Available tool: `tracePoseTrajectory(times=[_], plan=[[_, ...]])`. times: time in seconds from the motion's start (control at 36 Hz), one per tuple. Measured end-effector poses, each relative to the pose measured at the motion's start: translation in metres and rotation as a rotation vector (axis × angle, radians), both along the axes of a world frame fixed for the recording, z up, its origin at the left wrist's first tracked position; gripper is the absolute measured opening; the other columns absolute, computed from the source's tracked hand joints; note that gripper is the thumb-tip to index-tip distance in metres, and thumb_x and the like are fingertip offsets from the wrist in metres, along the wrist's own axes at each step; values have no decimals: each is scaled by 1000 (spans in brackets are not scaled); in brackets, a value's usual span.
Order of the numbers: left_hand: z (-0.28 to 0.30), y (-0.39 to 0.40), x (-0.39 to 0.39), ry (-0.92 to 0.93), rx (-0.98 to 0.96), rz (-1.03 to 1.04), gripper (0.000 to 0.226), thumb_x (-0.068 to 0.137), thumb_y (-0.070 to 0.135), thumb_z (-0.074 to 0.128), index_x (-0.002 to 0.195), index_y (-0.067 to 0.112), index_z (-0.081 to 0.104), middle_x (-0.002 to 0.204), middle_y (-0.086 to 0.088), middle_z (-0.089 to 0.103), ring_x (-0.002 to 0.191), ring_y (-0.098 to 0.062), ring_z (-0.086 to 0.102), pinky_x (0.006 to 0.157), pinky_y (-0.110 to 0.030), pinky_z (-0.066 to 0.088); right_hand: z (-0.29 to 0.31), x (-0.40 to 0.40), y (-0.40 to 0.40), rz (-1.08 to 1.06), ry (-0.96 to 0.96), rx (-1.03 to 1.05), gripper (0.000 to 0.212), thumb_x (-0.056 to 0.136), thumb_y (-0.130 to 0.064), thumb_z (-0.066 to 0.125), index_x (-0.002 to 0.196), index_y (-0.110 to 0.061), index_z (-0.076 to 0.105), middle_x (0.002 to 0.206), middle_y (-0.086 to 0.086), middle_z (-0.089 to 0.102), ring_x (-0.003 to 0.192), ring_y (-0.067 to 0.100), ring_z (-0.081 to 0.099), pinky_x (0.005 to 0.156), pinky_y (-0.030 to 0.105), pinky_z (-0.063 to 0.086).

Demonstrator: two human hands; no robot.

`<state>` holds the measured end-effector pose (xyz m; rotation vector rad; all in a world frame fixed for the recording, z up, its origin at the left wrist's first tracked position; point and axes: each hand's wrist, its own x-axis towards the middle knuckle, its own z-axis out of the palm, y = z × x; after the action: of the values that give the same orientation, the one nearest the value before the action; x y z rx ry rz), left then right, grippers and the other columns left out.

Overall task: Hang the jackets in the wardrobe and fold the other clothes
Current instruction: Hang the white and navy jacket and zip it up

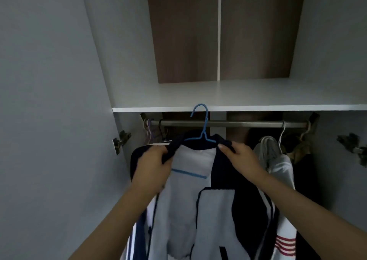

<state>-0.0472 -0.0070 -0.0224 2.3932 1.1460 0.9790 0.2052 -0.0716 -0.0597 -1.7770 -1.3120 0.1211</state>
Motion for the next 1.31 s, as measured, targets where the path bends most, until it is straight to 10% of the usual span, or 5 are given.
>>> tracePoseTrajectory(times=[0.14,0.31,0.67,0.89,1.31], plan=[[22,-7,9,-100,-38,-516,24,92,42,55,100,26,72,101,7,65,91,-5,64,82,-18,51,31,-6,-7,-118,-46,168,32,87,-53,56,94,-27,72,77,-7,70,76,12,65,66,31,51],[57,50,18,-40,290,-315,48,87,61,44,132,42,44,123,22,48,117,-2,41,108,-35,25,75,-11,-24,-154,-12,280,17,82,-53,60,76,-39,67,72,-11,71,74,11,66,65,32,51],[185,69,110,-507,430,-472,23,81,45,59,89,30,74,79,12,67,80,-13,65,86,-54,46,192,4,-34,-251,-138,591,25,77,-57,65,93,-38,60,89,-24,68,87,0,65,79,36,53],[256,106,173,-676,436,-403,4,82,45,68,83,42,71,79,29,63,87,4,62,100,-34,40,276,56,5,-279,-320,700,22,82,-51,65,102,-60,64,103,-43,61,100,-17,57,78,4,42],[304,227,293,-611,340,-184,16,82,55,66,70,44,64,70,27,59,83,0,57,87,-22,32,334,186,149,-365,-516,666,25,90,-49,60,107,-37,73,89,-10,74,79,9,67,58,25,47]])
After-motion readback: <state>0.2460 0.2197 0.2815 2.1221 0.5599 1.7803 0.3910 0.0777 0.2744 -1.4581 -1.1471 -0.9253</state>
